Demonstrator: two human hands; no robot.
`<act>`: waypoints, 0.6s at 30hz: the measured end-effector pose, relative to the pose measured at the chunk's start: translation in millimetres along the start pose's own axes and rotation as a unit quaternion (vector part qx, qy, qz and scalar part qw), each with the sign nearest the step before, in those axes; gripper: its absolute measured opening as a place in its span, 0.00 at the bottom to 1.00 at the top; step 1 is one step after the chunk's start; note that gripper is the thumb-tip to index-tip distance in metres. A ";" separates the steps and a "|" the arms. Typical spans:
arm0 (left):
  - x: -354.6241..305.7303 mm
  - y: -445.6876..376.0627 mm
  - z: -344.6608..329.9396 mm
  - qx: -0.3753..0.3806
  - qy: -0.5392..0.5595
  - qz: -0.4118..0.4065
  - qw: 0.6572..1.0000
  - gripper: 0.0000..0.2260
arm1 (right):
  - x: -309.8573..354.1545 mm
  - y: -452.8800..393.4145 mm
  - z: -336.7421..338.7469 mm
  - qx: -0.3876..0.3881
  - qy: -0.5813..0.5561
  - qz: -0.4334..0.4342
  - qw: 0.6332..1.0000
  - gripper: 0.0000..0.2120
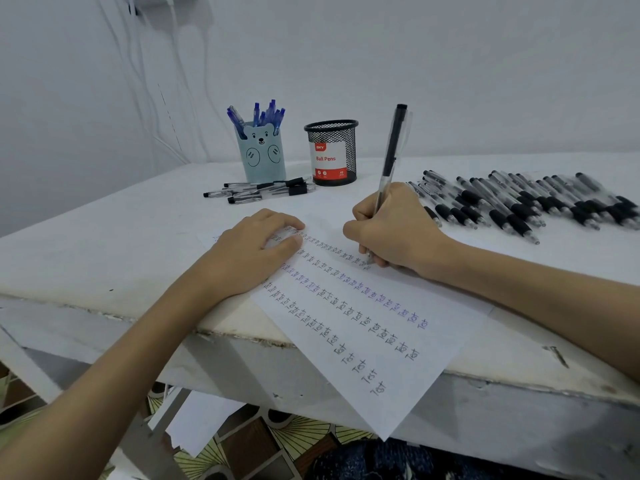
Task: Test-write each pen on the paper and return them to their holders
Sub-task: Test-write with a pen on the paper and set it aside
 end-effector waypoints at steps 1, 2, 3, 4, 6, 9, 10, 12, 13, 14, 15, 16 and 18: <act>-0.2 0.1 0.0 -0.001 0.001 0.002 1.000 0.23 | -1.0 -0.3 -0.4 -0.001 0.002 0.002 1.000 0.23; -0.3 0.5 0.1 -0.002 0.001 0.002 1.000 0.23 | -1.4 -0.6 -0.8 -0.003 0.003 0.003 1.000 0.24; -0.2 0.7 -0.3 -0.002 0.001 0.002 1.000 0.23 | -1.7 -1.0 -0.9 -0.004 0.003 0.001 1.000 0.25; 0.1 0.7 -0.2 -0.002 0.000 0.001 1.000 0.23 | -2.3 -1.4 -0.7 -0.005 0.003 -0.002 1.000 0.25; 0.6 0.4 0.0 -0.002 0.000 0.001 1.000 0.23 | -2.5 -1.9 -0.9 -0.006 -0.001 -0.005 1.000 0.24; 0.7 -0.2 -0.1 -0.001 0.002 0.000 1.000 0.20 | -2.2 -1.9 -2.4 -0.015 0.008 -0.001 1.000 0.25; 1.0 -0.8 -0.2 -0.004 0.002 -0.003 1.000 0.18 | -2.1 -2.0 -1.9 -0.022 0.006 -0.007 1.000 0.25; 1.4 -0.8 -0.1 -0.007 0.003 -0.007 1.000 0.14 | -4.3 -2.5 1.8 -0.033 -0.034 -0.047 0.998 0.23; 1.4 -0.3 -0.3 -0.005 0.004 -0.007 1.000 0.15 | -4.7 -2.6 5.2 -0.033 -0.066 -0.077 0.994 0.21; 1.3 0.3 -0.2 -0.002 0.005 -0.006 1.000 0.17 | -3.8 -2.6 8.7 -0.034 -0.095 -0.109 0.989 0.18; 0.8 0.9 0.1 0.002 0.006 -0.002 1.000 0.20 | -3.9 -3.6 12.2 -0.035 -0.115 -0.134 0.984 0.16; 0.4 1.7 0.7 0.004 0.008 0.001 1.000 0.21 | -3.7 -5.0 15.5 -0.035 -0.122 -0.146 0.981 0.15; 0.2 2.3 1.1 0.007 0.010 0.004 1.000 0.22 | -2.4 -8.0 21.7 -0.037 -0.110 -0.138 0.984 0.14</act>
Point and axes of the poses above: each hand's wrist, its own y-axis away from the middle knuckle, its own z-axis out of the back of the hand, x = y × z, the point moved 2 cm from there along -y, towards the middle knuckle, and after that the axes turned 13 degrees about z, right-handed, at the moved point
